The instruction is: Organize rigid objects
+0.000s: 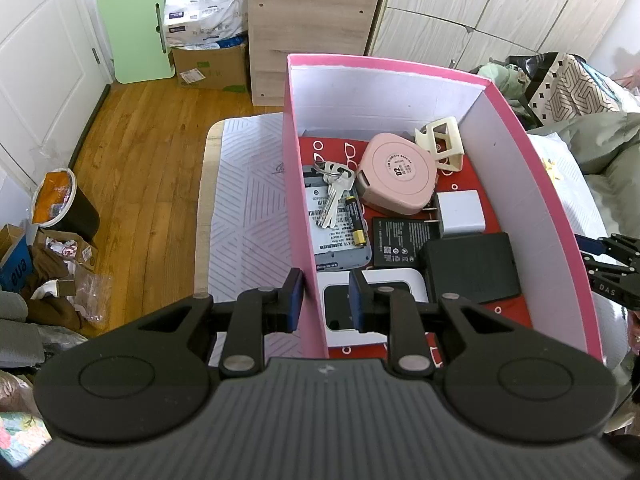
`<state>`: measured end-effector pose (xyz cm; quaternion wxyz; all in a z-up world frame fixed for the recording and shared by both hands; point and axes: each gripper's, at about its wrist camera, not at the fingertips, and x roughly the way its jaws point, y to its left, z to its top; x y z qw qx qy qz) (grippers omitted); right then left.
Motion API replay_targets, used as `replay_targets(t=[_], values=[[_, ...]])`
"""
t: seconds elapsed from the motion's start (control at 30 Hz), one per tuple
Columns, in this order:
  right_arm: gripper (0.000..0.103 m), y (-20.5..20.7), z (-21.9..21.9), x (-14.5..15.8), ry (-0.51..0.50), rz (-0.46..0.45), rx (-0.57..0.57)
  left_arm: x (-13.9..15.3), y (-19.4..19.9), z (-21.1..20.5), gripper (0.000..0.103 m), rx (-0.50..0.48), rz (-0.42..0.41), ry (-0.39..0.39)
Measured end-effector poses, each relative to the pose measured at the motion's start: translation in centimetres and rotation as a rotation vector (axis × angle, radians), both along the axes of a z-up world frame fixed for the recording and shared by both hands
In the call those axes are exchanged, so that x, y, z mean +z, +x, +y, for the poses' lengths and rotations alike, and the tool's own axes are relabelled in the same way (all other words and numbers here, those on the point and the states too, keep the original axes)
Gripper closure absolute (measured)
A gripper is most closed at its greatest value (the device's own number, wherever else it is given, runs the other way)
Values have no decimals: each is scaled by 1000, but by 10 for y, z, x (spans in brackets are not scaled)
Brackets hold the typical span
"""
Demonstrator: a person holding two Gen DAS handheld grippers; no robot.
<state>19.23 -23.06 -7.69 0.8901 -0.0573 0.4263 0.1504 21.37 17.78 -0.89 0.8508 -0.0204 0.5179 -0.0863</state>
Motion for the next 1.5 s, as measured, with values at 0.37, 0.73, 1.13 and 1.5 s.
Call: replay_targets(t=[0.37,0.73,1.13,1.5], values=[[46,1,5,-8,-22,43,35,-1,0,0,81,5,2,-7],[69,7,12,-2,-88,15,222,-2,1,1,81,6,6,-5],[99,6,7,14,-32,-27,178,-2,2,0,81,5,8,-1],[80,7,5,11,-27,6,206,-1,2,1,81,6,8,-3]])
